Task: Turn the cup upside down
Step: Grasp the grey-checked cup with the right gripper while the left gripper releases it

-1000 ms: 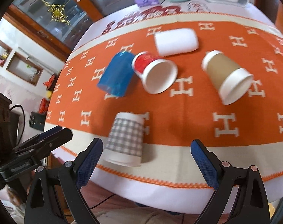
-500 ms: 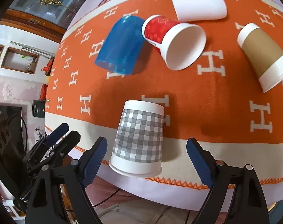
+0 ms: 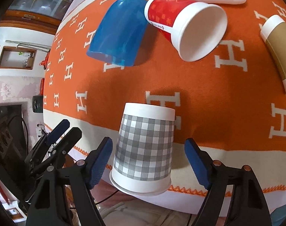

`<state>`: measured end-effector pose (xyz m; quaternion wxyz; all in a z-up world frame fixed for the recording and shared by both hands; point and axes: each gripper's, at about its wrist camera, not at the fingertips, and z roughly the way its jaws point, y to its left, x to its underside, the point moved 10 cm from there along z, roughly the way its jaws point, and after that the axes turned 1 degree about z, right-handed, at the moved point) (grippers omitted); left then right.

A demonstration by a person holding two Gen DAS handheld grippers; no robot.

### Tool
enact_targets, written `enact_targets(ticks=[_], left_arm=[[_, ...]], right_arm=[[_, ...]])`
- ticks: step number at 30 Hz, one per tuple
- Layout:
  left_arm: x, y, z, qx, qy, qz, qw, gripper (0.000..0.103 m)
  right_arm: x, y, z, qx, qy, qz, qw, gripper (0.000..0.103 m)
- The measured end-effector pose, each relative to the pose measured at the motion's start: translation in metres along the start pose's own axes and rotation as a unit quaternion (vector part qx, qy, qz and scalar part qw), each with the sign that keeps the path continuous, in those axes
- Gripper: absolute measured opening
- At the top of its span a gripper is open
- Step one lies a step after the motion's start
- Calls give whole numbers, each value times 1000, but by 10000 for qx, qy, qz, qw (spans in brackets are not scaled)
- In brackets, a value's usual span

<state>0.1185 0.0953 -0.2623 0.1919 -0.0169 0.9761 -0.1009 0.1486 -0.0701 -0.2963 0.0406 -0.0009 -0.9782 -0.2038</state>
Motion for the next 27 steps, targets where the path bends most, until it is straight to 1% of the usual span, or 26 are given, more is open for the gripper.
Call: enact_targets(ticks=[2,5,7,9,13,14,16,17,19,20,22,24,27], left_arm=[[1,-1,3,8,34,-4,10000,55],[3,-2,8,29,91,1,10000,55],[4,-2,10,24,108,-1,9999,55],[4,-3,12,16,114,-16,9999,55],[6,-4,13,24,134,-39,9999,55],[7,-4,12,19,129,-37,9999,55],[7,-5,11,1,103,-34,9999,55],[6,-6,10,-7,68,-28,10000,55],[4,-9,8,-11,-12,-33,10000,55],[3,-10,7,-12,-90,-46,9999,55],[0,-14,4,-2,-232,-78,9997,55],[-2,-19,2,-4,-392,-103,9992,55],[-6,-25,-1,-32,-618,-116,9980,55]], right_arm=[[-1,2,3,-32,62,-2,10000,77],[-2,4,11,-101,201,25,9997,71],[-2,6,17,-207,319,74,9992,65],[0,8,21,-299,416,104,9986,64],[2,15,22,-426,364,63,9984,61],[3,17,20,-447,266,-6,9986,61],[5,18,10,-419,18,-130,9990,61],[4,21,5,-438,-179,-207,9987,61],[0,27,-6,-587,-668,-419,9952,61],[1,29,-12,-597,-850,-519,9932,61],[-4,28,-19,-465,-1449,-728,9857,61],[-9,22,-26,-150,-2163,-936,9717,61],[-11,15,-32,246,-2978,-1266,9459,61]])
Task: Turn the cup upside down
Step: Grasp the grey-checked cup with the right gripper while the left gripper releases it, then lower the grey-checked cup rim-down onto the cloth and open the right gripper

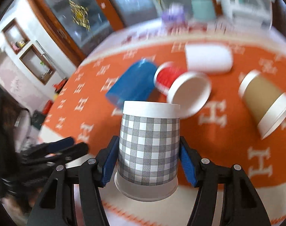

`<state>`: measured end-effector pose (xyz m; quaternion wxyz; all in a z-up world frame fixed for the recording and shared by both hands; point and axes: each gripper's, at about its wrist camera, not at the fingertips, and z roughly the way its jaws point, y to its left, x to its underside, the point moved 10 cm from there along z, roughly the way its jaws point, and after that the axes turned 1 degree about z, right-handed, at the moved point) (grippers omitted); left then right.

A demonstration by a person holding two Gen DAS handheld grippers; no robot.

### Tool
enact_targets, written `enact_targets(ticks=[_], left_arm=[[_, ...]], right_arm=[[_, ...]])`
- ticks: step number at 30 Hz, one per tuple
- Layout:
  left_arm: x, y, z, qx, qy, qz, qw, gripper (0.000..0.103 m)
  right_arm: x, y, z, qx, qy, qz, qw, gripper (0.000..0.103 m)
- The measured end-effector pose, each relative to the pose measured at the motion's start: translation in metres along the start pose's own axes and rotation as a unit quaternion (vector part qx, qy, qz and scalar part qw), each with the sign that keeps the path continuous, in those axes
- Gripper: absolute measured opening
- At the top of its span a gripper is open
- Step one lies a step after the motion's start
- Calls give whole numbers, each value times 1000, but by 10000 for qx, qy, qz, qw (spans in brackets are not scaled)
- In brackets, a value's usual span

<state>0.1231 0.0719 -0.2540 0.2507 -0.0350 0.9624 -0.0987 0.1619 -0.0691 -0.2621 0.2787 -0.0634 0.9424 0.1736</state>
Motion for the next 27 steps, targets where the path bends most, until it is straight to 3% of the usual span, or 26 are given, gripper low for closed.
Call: enact_targets(ticks=[3,7,16,27], left_arm=[[-4,-4,-3,0,-171,-57,9998,55],[-9,-1,-5,-48,-320,-210,9993,55],[-12,4,-14,-132,-552,-316,9979,55],[-1,-5,-19,161,-479,-191,9985,61]], right_arm=[[0,4,-4,310,-692,-407,9963,61],[2,16,-4,498,-1098,-754,9898,61],[16,12,2,610,-995,-822,9898,62],[53,13,1,739,-752,-1370,9849,64]])
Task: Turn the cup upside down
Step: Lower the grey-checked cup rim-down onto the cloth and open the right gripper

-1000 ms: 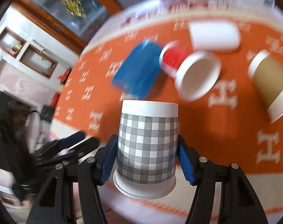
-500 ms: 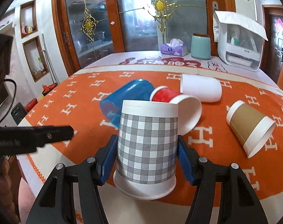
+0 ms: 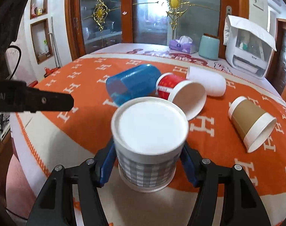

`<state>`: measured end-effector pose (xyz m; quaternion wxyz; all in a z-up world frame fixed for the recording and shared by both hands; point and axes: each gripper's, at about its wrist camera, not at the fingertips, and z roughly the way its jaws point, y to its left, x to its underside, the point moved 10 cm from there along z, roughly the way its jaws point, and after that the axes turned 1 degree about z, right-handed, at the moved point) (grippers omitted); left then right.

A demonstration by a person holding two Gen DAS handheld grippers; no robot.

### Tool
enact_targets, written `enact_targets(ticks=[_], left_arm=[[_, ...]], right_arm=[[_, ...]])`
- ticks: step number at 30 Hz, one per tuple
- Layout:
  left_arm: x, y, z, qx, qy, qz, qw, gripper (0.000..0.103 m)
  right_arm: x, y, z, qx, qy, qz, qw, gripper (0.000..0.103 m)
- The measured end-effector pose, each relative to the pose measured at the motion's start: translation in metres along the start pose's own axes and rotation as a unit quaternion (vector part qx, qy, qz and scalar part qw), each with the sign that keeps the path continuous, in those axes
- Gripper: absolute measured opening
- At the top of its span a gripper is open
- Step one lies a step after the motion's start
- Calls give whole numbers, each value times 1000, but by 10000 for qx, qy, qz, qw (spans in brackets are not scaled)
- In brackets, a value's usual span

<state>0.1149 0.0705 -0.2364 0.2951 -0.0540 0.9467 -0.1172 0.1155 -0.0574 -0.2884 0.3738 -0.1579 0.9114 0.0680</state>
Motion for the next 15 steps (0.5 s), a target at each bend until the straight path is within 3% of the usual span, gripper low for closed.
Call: enact_targets(ticks=[2,6,15], left_arm=[[3,1,1,-13,44,-29,10000,61],[8,6,2,-74,137,-107,9998,61],[11,5,-6,-297,80,194,9993,61]], right_arm=[[1,1,0,18,34,-25,10000,67],[1,4,-3,-75,102,36,9999,82],[-7,2,-35,-154,32,153,9998,84]])
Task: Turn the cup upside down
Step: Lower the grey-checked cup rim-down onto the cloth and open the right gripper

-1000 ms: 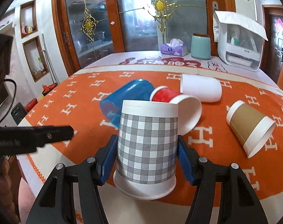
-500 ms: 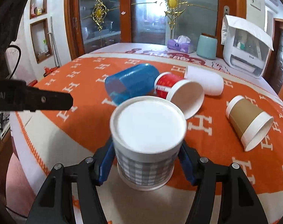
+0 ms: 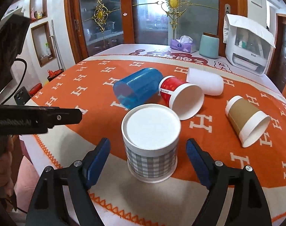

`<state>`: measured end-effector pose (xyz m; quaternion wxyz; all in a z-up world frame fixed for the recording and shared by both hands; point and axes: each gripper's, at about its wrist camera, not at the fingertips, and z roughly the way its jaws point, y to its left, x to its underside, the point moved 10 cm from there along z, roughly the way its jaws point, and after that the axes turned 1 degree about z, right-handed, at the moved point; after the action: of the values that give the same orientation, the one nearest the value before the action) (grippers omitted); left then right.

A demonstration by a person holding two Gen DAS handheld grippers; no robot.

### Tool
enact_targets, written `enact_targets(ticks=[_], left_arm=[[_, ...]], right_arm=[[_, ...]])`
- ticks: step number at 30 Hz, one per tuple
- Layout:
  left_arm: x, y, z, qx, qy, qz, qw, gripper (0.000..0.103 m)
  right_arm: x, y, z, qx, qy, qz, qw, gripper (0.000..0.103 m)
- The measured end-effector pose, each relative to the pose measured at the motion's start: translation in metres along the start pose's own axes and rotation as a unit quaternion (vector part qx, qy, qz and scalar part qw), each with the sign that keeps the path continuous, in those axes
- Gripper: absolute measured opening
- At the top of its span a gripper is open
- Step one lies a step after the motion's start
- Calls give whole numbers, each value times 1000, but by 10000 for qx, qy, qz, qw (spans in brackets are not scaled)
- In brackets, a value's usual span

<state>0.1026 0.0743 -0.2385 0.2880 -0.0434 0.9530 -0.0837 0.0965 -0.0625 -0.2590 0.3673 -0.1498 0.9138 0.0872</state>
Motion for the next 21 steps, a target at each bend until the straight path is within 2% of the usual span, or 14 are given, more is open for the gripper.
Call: enact_targets(ticks=[11,21], left_arm=[[12,-23,-24,37,-29,297,9995,61],[3,-47,-69,-23,-376,474,9982,61]], right_arm=[[-1,-13,-57,287,20,134,9995,84],[-20,-34,-133,563,9,452,9974,84]])
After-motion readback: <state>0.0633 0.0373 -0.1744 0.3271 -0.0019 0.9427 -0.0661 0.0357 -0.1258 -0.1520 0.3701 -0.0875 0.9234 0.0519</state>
